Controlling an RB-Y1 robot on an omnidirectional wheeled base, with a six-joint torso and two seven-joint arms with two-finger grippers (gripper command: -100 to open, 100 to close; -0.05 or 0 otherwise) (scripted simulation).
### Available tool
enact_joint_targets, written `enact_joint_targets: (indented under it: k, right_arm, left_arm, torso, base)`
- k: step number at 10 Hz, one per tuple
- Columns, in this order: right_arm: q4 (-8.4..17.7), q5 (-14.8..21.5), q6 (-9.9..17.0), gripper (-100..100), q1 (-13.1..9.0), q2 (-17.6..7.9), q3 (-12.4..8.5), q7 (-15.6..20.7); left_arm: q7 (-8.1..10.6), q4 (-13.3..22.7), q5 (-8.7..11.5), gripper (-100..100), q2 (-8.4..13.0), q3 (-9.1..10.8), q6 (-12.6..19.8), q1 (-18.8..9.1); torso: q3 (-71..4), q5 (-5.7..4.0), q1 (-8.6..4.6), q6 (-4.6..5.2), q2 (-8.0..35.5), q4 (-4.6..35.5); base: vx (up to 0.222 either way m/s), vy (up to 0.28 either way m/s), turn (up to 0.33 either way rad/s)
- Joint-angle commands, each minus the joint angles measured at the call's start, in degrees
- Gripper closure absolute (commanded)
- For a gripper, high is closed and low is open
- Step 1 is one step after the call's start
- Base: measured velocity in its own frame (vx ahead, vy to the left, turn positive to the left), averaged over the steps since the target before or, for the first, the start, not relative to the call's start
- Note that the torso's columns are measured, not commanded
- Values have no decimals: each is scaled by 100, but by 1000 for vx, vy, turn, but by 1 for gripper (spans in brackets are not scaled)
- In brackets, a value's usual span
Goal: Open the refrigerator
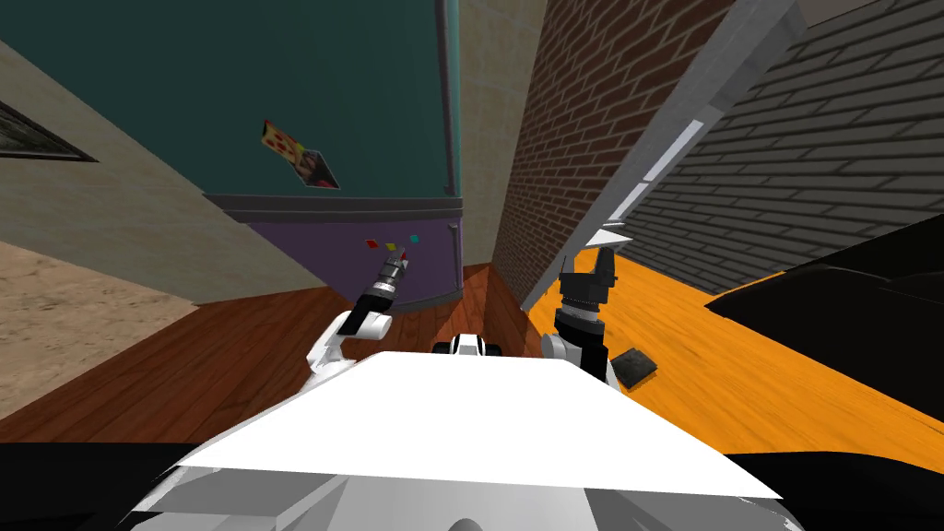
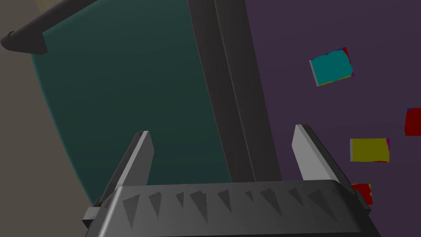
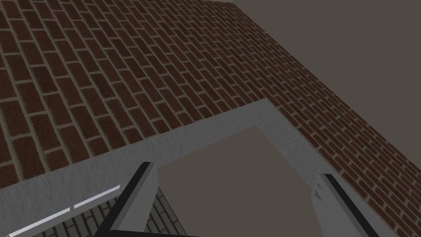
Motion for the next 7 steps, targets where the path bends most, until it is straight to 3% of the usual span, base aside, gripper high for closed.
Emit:
enact_joint_targets:
  k: [1, 2, 4, 5, 6, 7]
  right_arm:
    - [0, 0, 0, 0, 0, 0, 0, 0]
    - [0, 0, 0, 0, 0, 0, 0, 0]
    - [0, 0, 0, 0, 1, 0, -1, 0]
    - [0, 0, 0, 0, 0, 0, 0, 0]
    - [0, 0, 0, 0, 1, 0, -1, 0]
    - [0, 0, 0, 0, 1, 0, -1, 0]
  left_arm:
    - [89, 380, 13, -100, 454, 32, 473, -420]
    - [89, 380, 13, -100, 454, 32, 523, -420]
    - [162, 665, 26, -100, 821, 63, 889, -732]
    - [162, 665, 26, -100, 821, 63, 918, -732]
    - [199, 817, 33, -100, 1013, 78, 1120, -892]
    - [199, 817, 33, -100, 1013, 78, 1120, -892]
  torso:
    - [-1, 0, 1, 0, -3, 0]
    - [-3, 1, 2, 0, -6, -2]
    - [-1, 3, 11, 0, -2, -1]
    - [-1, 1, 2, 4, -2, 0]
    - [-1, 1, 6, -4, -3, -1]
    - [-2, 2, 5, 1, -4, -1]
  base:
    - [-3, -82, -220]
    - [-3, -56, -78]
    - [-8, -57, -202]
    - [-3, -47, -119]
    - [-3, -47, -134]
    - [-2, -40, -78]
